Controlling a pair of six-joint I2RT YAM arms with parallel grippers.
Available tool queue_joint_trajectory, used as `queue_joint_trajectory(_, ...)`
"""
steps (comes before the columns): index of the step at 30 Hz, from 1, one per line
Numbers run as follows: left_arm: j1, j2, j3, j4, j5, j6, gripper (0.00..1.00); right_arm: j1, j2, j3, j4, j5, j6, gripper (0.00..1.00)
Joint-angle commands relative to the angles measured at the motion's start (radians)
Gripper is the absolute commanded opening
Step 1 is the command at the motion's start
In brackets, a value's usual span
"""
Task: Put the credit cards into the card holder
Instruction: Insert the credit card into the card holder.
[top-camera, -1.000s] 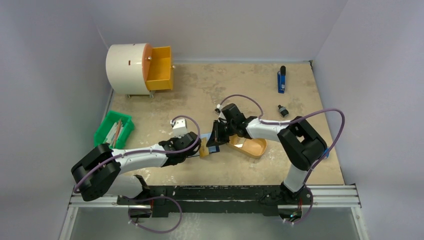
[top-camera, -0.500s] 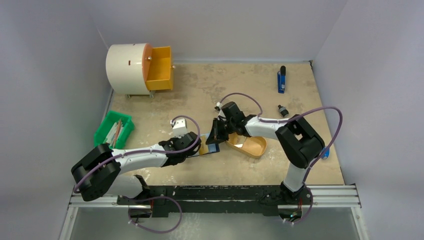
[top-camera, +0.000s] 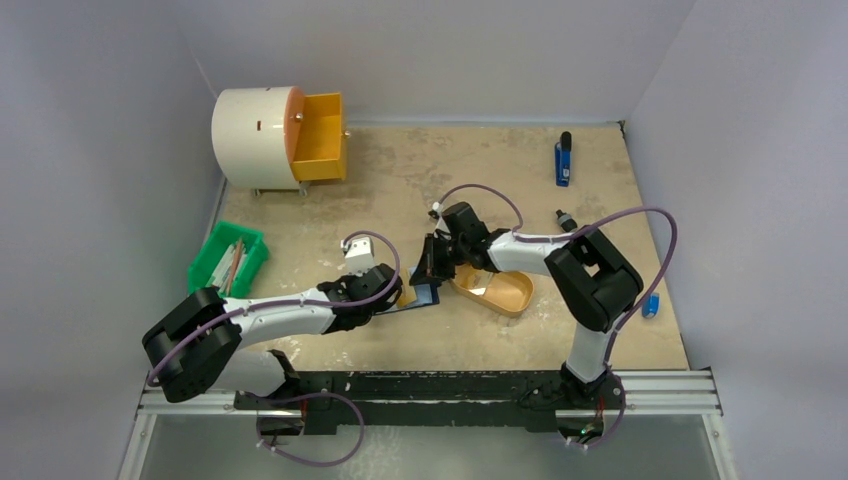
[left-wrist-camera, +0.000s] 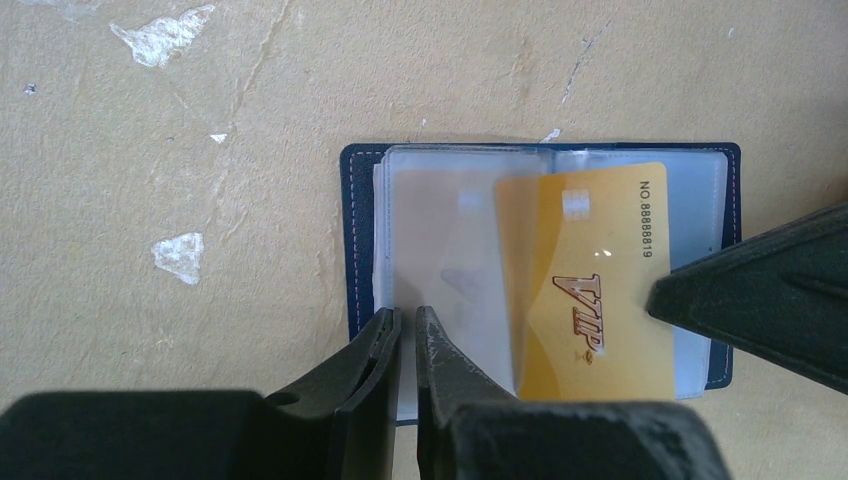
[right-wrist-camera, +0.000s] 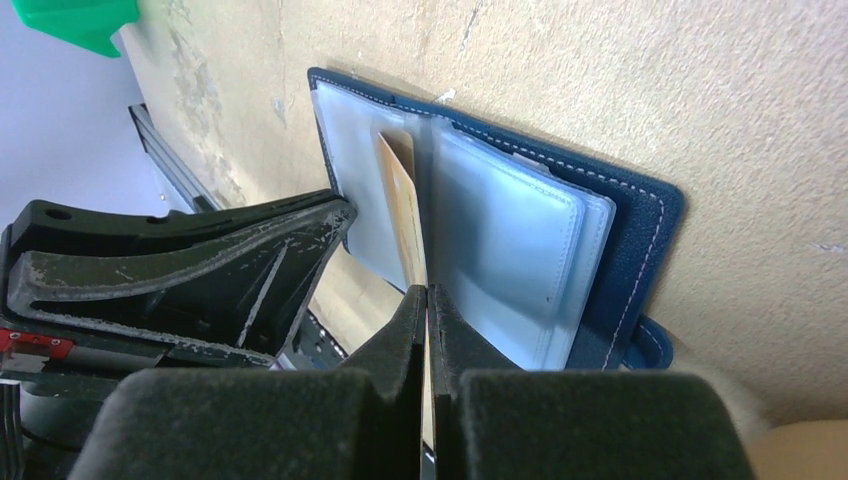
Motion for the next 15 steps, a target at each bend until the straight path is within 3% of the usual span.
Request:
queue_joint_trajectory(1, 0.002, -0.006, -0.010, 0.005, 0.010, -0.021, 0.10, -0.001, 0.003, 0.008, 0.066, -0.004, 0.023, 0.00)
queue_joint_trajectory(15, 0.002, -0.015, -0.011, 0.000, 0.012, -0.025, 0.10, 0.008, 0.015, -0.003, 0.084, 0.017, 0.040, 0.00)
